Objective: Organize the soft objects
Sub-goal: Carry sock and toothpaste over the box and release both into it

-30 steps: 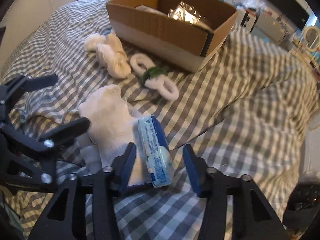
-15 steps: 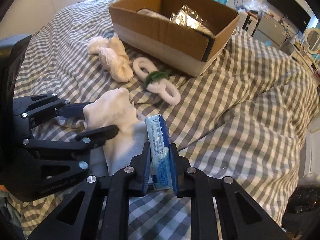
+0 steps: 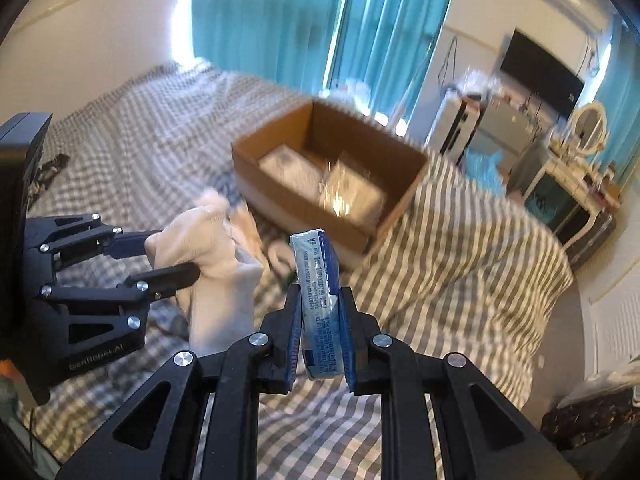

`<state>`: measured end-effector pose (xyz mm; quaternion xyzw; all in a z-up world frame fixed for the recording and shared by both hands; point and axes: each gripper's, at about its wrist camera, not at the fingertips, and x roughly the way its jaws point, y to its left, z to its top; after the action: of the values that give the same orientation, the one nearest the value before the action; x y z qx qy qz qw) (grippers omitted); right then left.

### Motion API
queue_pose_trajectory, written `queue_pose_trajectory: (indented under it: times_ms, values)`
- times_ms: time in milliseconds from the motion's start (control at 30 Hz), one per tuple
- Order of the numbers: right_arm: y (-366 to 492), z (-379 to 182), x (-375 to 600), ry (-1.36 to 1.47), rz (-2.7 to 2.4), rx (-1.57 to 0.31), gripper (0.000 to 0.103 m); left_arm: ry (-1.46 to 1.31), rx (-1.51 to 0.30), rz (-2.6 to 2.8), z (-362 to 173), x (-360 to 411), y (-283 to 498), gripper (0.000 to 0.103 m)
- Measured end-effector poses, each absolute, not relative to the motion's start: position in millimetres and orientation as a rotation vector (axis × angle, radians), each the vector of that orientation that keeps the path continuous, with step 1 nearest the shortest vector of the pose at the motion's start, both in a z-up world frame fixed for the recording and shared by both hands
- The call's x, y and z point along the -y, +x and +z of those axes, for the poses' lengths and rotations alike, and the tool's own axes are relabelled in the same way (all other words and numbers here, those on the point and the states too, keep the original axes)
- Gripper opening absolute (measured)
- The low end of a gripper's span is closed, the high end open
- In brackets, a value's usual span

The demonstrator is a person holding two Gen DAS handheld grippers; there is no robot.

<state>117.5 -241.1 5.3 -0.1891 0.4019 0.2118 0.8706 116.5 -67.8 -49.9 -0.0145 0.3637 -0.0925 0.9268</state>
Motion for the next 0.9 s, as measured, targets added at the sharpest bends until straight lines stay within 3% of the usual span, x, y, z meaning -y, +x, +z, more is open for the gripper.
queue_pose_trajectory:
  times_ms: [467,700,900]
  values:
    - [133.0,91.4,189.9,-0.359,0.416,-0.646,0.017,-0.026,-0.571,-0.136,36.0,13.6,177.1,0.035]
    - [199.9,89.6,181.3,-0.238,0.37,-0.654,0.017,0.035,-0.606,-0.121,16.9,23.7,251.4,0.035]
    - [277.0,50.3,193.5,-0.148,0.312,-0.749,0.017,0.063,-0.704,-0.135,-30.1,37.3,317.0,0.035]
